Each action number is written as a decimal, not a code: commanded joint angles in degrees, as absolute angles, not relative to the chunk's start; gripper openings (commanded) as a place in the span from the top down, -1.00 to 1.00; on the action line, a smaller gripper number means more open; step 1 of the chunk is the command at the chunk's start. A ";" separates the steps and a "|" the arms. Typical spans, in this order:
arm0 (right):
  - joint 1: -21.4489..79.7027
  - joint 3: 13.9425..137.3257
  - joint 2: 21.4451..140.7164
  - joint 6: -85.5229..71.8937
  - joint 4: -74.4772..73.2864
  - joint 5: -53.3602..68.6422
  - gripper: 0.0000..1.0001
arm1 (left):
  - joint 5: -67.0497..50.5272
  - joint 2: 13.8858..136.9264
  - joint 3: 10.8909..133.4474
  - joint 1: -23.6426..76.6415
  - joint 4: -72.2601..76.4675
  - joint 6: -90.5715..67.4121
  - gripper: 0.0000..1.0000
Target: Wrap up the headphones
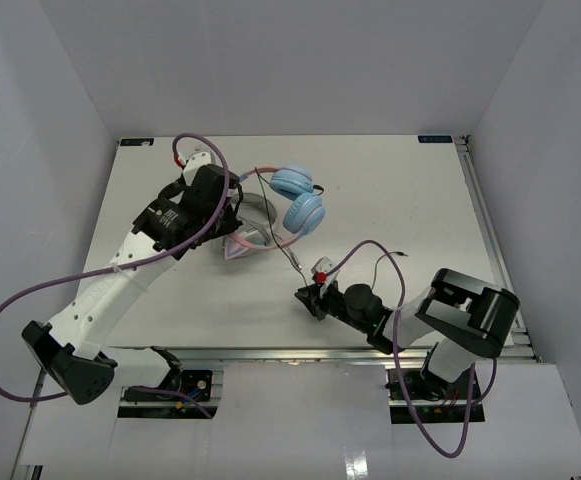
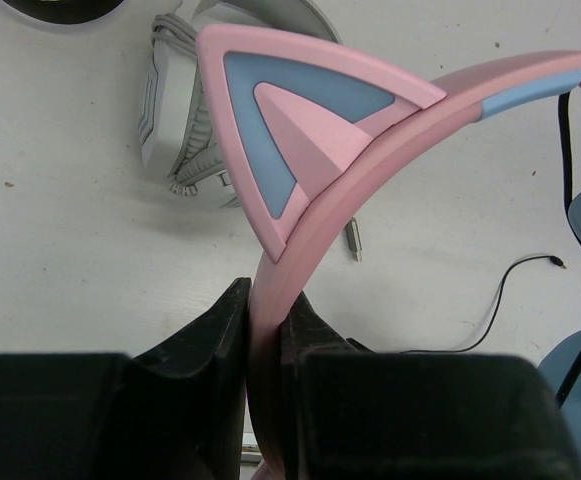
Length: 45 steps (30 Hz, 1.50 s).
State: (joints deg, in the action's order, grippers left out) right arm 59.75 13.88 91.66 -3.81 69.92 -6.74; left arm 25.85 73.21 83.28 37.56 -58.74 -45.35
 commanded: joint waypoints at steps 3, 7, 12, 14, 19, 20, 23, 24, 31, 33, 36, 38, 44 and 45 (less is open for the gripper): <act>57.76 12.89 96.98 -5.46 81.72 -2.82 0.62 | 23.70 69.12 87.10 37.18 -55.74 -45.72 1.00; 56.34 12.13 100.10 -6.76 85.89 -0.77 0.62 | 22.00 68.29 87.25 37.18 -55.52 -45.53 1.00; 54.77 11.69 103.33 -8.24 89.28 1.91 0.62 | 18.50 66.73 87.37 37.18 -54.42 -44.92 1.00; 54.58 11.74 103.87 -8.58 89.93 2.05 0.62 | 17.71 66.30 87.36 37.14 -54.12 -44.77 1.00; 54.00 11.20 105.17 -9.07 91.15 2.05 0.61 | 16.35 64.99 87.58 37.18 -53.84 -44.18 1.00; 53.82 10.91 105.35 -9.22 91.63 2.09 0.62 | 16.45 64.91 87.88 37.18 -54.02 -44.15 1.00; 53.14 9.78 105.91 -9.86 93.80 2.49 0.61 | 16.46 64.79 88.95 37.18 -54.55 -43.97 1.00; 52.96 9.61 106.12 -10.05 94.20 2.86 0.62 | 16.31 64.71 89.34 37.18 -54.58 -43.76 1.00; 52.08 8.83 107.68 -10.74 96.35 3.54 0.73 | 15.40 64.07 89.89 37.18 -54.49 -42.45 1.00; 51.59 8.70 108.05 -11.17 96.98 3.66 0.84 | 12.52 63.57 89.82 37.18 -53.75 -40.05 1.00; 49.59 8.37 106.36 -12.92 96.95 4.04 0.85 | 4.71 62.55 88.92 37.18 -51.94 -33.19 1.00; 46.27 7.95 103.35 -15.31 95.74 4.76 0.85 | -3.51 61.93 88.39 37.18 -52.25 -28.54 1.00; 35.93 13.53 93.70 -18.70 76.97 7.60 0.85 | -3.27 58.48 85.19 37.17 -55.94 -24.17 1.00; 35.77 14.68 92.95 -19.05 76.65 8.30 0.85 | -3.17 58.20 85.17 37.18 -56.15 -24.25 1.00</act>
